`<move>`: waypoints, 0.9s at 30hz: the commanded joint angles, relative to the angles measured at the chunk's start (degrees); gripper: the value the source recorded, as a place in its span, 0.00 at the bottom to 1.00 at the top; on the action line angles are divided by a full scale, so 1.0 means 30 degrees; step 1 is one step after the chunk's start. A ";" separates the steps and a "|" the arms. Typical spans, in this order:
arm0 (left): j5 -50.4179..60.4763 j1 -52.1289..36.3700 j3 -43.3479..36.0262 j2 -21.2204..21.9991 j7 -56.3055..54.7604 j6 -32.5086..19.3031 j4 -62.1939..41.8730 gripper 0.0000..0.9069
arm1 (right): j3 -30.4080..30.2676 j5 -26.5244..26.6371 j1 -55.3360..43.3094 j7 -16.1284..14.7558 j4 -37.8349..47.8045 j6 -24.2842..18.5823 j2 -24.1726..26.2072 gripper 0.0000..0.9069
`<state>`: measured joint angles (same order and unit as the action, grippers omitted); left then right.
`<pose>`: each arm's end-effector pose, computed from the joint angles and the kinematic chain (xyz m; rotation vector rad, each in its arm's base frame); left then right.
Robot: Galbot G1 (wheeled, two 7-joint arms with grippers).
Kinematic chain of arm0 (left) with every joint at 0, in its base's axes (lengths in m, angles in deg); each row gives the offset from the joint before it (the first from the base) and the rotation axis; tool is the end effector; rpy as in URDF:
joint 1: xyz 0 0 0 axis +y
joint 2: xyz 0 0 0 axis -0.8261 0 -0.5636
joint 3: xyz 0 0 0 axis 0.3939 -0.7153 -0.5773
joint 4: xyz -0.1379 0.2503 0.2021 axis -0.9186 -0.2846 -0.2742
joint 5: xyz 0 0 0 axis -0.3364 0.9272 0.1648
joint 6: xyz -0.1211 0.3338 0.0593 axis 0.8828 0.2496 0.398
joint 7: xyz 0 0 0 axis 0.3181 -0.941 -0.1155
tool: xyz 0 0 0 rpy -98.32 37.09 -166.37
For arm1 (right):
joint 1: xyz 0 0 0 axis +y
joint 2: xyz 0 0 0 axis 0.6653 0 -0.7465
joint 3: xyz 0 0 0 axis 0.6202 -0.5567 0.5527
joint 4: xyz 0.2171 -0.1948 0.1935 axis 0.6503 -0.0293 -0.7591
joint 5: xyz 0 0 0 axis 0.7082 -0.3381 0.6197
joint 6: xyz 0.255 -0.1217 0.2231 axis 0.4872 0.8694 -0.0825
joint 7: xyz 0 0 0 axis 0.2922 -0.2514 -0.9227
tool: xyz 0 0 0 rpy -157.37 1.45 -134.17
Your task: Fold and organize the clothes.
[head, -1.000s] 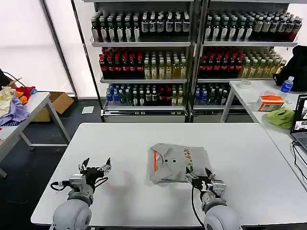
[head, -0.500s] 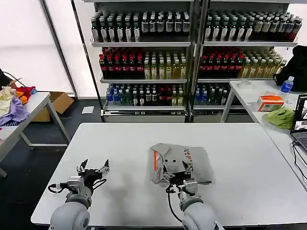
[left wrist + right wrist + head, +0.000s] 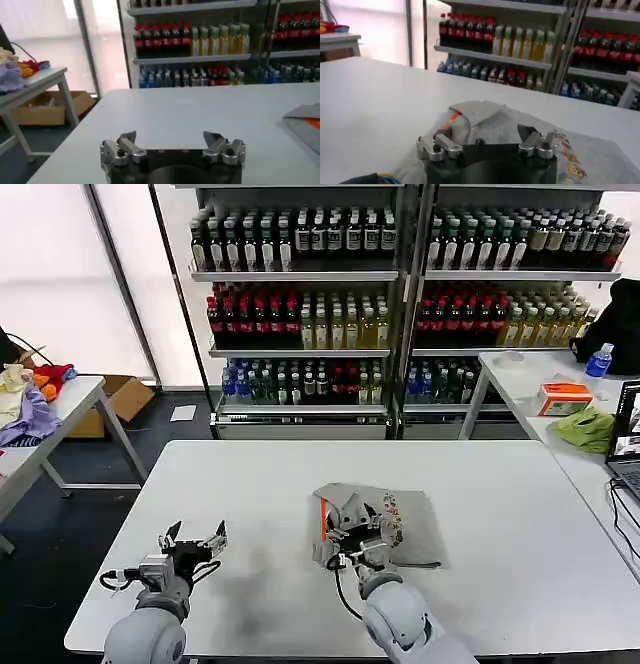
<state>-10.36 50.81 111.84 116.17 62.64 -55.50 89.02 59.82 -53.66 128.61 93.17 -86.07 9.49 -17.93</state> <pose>0.2569 0.0481 -0.2704 0.0803 -2.7310 -0.0905 0.3172 0.1032 -0.3107 0.3518 -2.7679 0.2281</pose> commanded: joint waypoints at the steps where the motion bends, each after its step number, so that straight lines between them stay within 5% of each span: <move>1: 0.0201 0.0323 -0.0019 -0.0034 0.0305 -0.0031 -0.0097 1.00 | 0.0861 -0.0160 -0.0422 -0.0422 0.1163 -0.0385 -0.0367 1.00; 10: 0.0467 0.0459 -0.0154 -0.0008 0.0630 0.0004 0.0038 1.00 | 0.1498 -0.0083 0.0244 -0.0649 0.1417 -0.0793 -0.0688 1.00; 20: 0.0931 0.0867 -0.0154 0.0022 0.0937 -0.0004 0.0344 1.00 | 0.2067 0.1362 0.0318 -0.0551 0.0107 -0.3133 -0.0966 1.00; 27: 0.1159 0.1218 -0.0203 0.0076 0.1073 -0.0064 0.0419 1.00 | 0.2817 0.1503 -0.0256 0.0929 0.0466 -0.3073 -0.1924 1.00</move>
<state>-7.52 53.74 111.38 116.23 65.32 -55.62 90.13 65.95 -50.81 129.32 92.38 -84.96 2.65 -21.36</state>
